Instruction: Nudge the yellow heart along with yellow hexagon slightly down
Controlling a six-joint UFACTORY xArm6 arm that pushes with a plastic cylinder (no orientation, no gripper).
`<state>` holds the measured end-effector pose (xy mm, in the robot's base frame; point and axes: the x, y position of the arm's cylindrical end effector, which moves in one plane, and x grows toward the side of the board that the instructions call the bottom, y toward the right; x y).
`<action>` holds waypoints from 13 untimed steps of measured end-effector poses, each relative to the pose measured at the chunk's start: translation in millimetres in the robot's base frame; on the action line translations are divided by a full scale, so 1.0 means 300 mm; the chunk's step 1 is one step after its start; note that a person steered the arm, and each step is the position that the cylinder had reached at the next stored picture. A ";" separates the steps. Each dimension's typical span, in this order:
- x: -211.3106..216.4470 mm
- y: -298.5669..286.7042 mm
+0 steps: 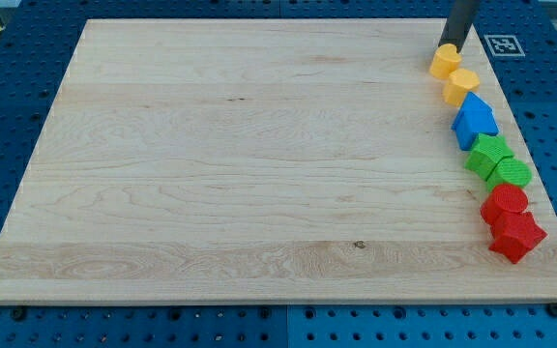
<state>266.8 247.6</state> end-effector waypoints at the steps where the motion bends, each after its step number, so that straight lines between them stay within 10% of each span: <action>1: 0.031 0.000; 6: -0.152 -0.056; 13: 0.048 -0.166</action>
<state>281.3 197.9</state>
